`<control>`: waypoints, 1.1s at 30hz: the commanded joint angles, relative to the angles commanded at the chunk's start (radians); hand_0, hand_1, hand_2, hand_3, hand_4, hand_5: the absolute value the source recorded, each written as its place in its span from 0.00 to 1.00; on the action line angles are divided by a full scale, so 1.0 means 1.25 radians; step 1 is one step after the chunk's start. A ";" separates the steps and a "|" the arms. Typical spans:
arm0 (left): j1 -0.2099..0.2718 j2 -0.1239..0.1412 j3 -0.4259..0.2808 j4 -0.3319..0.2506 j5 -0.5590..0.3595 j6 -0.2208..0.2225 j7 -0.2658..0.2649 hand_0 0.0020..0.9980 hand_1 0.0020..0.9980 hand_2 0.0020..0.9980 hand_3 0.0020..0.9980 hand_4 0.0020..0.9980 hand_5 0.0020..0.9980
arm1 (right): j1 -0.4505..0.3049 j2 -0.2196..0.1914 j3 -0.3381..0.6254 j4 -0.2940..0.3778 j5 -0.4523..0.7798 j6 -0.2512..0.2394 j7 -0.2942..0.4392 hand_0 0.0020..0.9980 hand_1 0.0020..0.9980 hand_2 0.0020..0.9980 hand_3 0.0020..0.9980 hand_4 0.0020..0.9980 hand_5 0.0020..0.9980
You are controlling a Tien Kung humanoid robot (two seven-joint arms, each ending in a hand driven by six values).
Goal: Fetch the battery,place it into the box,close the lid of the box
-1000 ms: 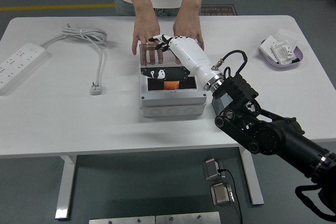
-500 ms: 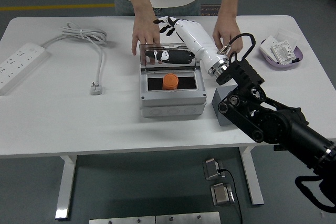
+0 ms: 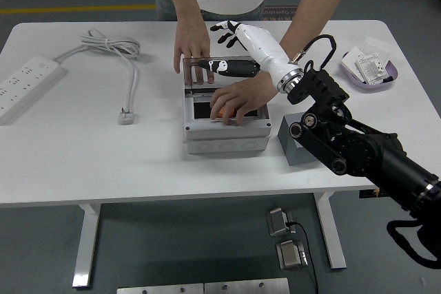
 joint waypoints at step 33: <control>-0.008 0.010 -0.004 0.000 0.013 -0.005 -0.003 0.70 0.70 0.73 0.80 0.89 0.58 | 0.028 -0.007 -0.013 -0.111 0.072 0.048 -0.022 0.84 0.70 0.69 0.78 1.00 0.89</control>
